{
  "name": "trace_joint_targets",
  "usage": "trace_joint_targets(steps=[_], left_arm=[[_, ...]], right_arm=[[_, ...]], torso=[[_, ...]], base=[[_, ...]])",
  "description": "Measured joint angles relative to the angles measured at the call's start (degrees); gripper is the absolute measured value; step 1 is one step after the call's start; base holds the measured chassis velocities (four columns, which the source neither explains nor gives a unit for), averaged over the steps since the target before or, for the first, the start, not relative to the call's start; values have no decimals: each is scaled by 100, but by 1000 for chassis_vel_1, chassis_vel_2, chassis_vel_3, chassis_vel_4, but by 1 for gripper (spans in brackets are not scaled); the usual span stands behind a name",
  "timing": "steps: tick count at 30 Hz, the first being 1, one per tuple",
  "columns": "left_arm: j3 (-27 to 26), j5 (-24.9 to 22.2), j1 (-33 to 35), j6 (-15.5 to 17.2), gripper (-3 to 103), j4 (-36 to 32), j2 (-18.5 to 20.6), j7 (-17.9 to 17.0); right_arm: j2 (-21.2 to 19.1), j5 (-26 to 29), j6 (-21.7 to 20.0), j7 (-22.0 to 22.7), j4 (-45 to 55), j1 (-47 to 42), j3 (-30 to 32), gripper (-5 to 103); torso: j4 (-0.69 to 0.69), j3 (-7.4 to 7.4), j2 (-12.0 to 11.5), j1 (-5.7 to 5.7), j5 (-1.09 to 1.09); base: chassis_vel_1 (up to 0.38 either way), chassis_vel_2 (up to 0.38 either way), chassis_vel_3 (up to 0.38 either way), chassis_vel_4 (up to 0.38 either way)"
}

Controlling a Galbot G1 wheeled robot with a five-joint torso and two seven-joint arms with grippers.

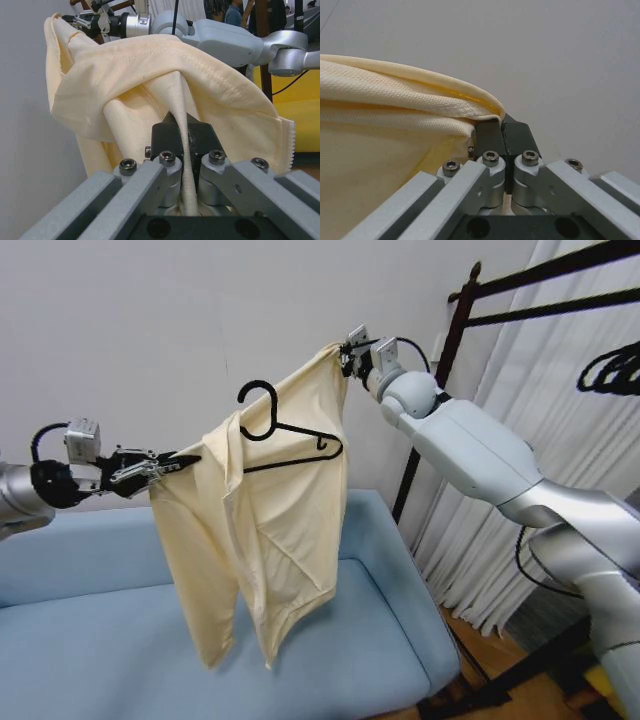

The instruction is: Pick up the clothes from the sofa and hang them on the clothes hanger.

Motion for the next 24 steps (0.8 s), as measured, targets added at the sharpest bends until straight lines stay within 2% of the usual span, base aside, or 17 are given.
trace_joint_targets(steps=[8,12,13,16,17,18,21,24], left_arm=[[0,34,-9,21,2,57,-30,-73],[16,58,-6,17,2,76,-104,-396],[16,58,-6,17,2,76,-104,-396],[57,18,-13,-4,2,-31,-195,-1072],[57,18,-13,-4,2,-31,-195,-1072],[76,-27,-16,-23,2,-91,-230,-1370],[100,-109,-25,-60,2,-211,-296,-1939],[122,-149,-52,-63,2,-248,-301,-2133]], right_arm=[[-47,12,-170,151,305,-111,43,0],[-243,28,-589,370,963,-127,31,0],[-243,28,-589,370,963,-127,31,0],[-494,166,-1084,555,1661,-126,-12,0],[-494,166,-1084,555,1661,-126,-12,0],[-566,223,-1235,599,1886,-123,-19,0],[-629,591,-1662,725,2515,-67,-38,0],[-634,924,-1891,874,2840,-6,-40,0]], torso=[[0,0,0,0,0],[0,0,0,0,-1],[0,0,0,0,-1],[-1,0,0,0,0],[-1,0,0,0,0],[-1,-1,0,0,0],[-1,0,0,0,1],[1,-1,0,0,-1]], base=[[0,0,0,0],[0,0,0,0],[0,0,0,0],[0,0,0,0],[0,0,0,0],[0,0,0,0],[0,0,0,0],[0,0,0,0]])
